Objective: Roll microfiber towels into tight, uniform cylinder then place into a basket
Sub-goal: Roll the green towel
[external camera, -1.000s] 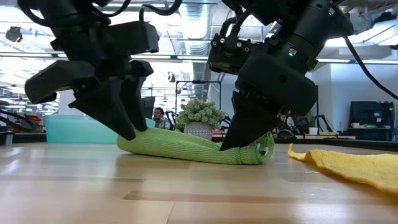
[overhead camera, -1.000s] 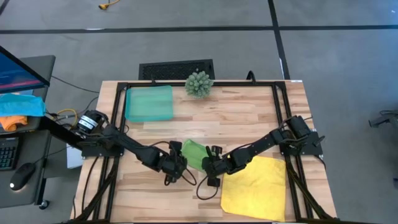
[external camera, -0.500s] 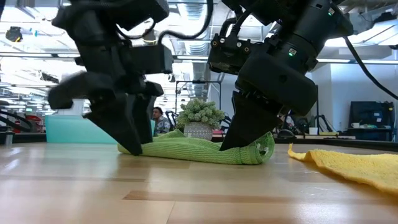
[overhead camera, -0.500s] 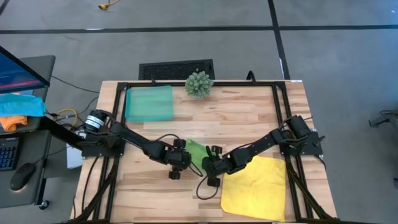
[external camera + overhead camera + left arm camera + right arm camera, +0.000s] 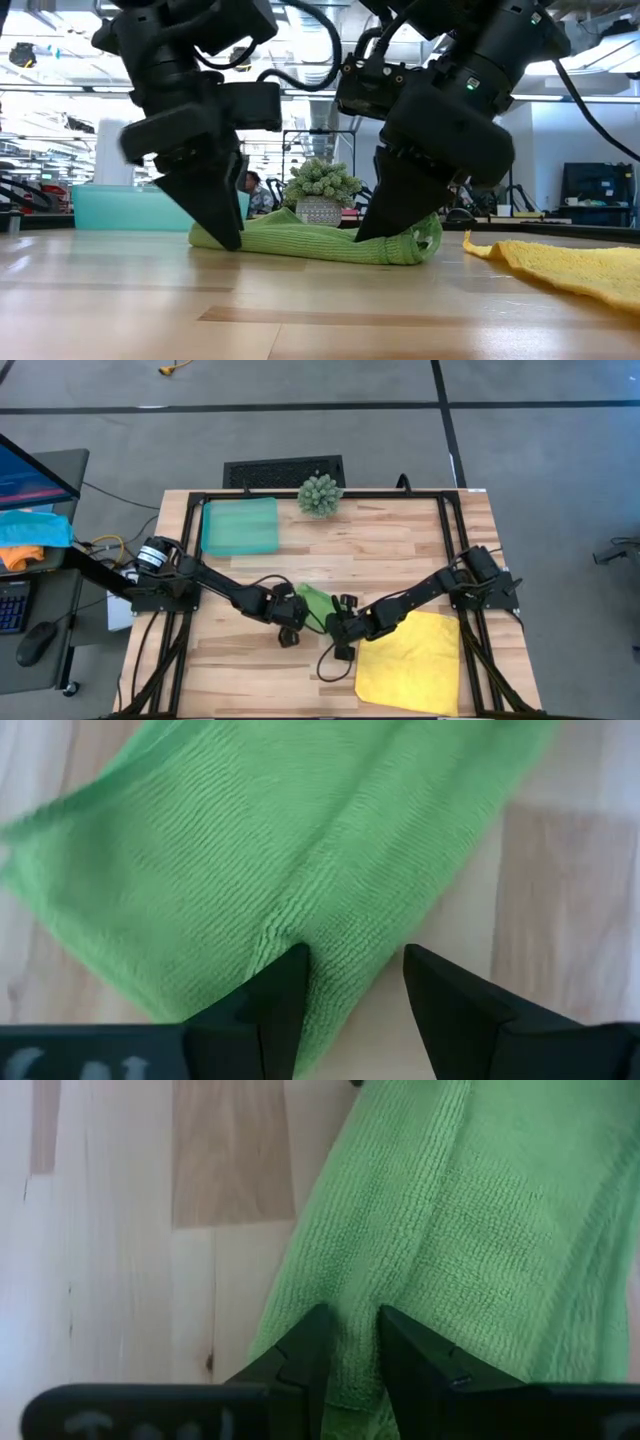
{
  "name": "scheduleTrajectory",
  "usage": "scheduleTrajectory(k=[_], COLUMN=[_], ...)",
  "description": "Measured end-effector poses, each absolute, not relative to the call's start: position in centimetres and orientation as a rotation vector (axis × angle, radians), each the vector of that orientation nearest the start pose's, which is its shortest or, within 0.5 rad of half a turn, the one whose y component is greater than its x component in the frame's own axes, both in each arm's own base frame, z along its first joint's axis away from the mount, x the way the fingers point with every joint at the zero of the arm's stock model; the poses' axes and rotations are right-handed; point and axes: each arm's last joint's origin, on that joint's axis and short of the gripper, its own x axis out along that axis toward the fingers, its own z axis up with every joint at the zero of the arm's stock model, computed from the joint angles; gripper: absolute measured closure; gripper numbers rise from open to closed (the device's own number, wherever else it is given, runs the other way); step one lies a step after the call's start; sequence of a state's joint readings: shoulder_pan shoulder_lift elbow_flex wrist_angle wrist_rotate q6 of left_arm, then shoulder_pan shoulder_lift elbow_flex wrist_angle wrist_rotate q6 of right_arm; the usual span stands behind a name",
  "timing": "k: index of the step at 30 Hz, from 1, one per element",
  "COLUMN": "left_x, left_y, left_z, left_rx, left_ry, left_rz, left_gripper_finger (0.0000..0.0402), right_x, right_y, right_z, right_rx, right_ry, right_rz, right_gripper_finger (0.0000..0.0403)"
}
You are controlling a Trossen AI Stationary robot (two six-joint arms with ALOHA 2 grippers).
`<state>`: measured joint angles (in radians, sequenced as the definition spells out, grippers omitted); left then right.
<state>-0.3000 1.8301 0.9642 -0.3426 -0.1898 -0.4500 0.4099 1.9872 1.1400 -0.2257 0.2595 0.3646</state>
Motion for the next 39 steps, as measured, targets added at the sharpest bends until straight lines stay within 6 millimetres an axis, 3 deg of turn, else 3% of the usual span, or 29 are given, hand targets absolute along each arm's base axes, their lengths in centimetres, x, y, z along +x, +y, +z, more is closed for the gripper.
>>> scheduleTrajectory(k=[5, 27, 33, 39], left_x=[31.3, 30.9, 30.9, 31.0], left_y=[-9.7, -11.8, -12.0, -12.1], left_z=[12.1, 12.2, 12.2, 12.3], left_rx=[-0.293, -0.582, -0.598, -0.599], left_ry=[1.161, 1.132, 1.125, 1.121], left_rz=[0.221, 0.296, 0.299, 0.298], left_gripper_finger=[0.0237, 0.0237, 0.0237, 0.0237], right_x=[34.6, 32.5, 30.6, 29.4], right_y=[14.5, 14.3, 15.1, 17.4], right_z=[12.5, 13.3, 15.8, 18.7], right_rx=[-0.03, -0.096, -0.166, -0.307], right_ry=[1.035, 1.184, 1.146, 0.933], right_rz=[-0.034, -0.077, -0.165, -0.153], right_gripper_finger=[0.0291, 0.0291, 0.0291, 0.0291])
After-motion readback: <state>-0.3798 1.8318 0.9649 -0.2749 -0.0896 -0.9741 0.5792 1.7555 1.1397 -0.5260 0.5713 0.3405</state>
